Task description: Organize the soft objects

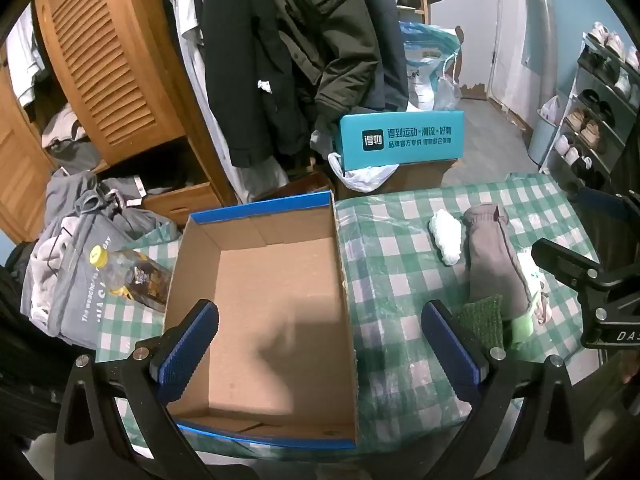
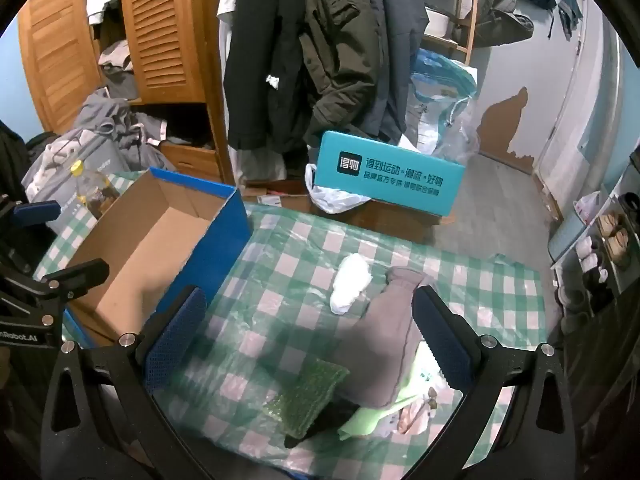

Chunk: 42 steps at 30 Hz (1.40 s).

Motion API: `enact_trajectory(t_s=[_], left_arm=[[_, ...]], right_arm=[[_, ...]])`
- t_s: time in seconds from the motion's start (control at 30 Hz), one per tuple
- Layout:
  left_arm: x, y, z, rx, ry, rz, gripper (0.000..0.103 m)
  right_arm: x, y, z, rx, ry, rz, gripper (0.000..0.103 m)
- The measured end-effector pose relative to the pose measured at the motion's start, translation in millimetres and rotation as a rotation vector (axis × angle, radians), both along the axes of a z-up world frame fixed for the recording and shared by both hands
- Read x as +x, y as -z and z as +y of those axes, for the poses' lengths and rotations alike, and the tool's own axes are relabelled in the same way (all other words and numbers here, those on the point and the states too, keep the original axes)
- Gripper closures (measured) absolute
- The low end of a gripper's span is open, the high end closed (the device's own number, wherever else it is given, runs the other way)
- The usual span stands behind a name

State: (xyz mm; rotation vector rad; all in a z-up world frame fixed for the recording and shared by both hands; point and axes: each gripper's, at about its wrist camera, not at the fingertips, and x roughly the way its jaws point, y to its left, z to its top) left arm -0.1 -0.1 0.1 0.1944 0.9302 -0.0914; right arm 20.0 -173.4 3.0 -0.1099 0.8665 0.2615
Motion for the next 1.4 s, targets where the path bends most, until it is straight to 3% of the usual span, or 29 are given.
enact_trajectory(t_s=[1.4], left_arm=[[-1.2, 0.7, 2.9, 0.0, -0.006, -0.008, 0.001]], right_arm=[[0.4, -0.1, -0.3, 0.005, -0.001, 0.008, 0.002]])
